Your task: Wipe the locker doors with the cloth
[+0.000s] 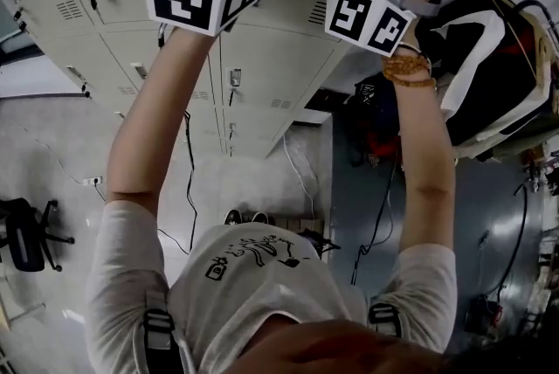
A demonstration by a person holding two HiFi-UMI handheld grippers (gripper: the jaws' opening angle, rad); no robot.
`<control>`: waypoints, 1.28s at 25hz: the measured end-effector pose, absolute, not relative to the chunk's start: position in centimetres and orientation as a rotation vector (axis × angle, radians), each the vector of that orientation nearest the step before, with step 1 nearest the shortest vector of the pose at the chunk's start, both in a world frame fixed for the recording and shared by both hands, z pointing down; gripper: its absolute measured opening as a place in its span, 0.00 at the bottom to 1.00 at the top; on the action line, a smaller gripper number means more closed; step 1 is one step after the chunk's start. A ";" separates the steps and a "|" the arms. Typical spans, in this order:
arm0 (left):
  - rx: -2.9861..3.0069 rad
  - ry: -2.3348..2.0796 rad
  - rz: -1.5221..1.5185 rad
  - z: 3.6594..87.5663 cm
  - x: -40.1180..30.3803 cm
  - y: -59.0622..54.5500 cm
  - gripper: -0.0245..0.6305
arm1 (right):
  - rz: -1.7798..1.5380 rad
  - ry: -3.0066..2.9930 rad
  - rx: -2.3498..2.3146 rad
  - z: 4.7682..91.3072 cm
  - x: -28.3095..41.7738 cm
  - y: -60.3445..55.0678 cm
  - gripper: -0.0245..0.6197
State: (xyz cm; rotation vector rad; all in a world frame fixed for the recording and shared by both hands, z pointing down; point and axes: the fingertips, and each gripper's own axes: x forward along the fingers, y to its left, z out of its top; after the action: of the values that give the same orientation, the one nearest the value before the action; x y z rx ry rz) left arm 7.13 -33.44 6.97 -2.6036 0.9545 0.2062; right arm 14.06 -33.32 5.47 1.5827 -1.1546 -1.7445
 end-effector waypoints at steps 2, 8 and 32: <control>-2.606 0.959 0.183 8.7 7.3 -33.4 0.04 | -1.741 -1.156 1.549 9.1 13.8 -33.5 0.08; -2.729 0.921 0.120 15.3 8.7 -32.3 0.04 | -1.682 -1.238 1.488 18.5 13.1 -33.9 0.08; -2.766 0.871 0.094 18.8 13.7 -31.2 0.04 | -1.549 -1.170 1.371 23.0 20.0 -32.4 0.08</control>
State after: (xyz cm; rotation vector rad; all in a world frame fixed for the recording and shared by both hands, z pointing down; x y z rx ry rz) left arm 13.69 -31.18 18.76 -2.7665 0.8708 0.0936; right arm 20.01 -32.39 23.02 1.3711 -1.1703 -1.5491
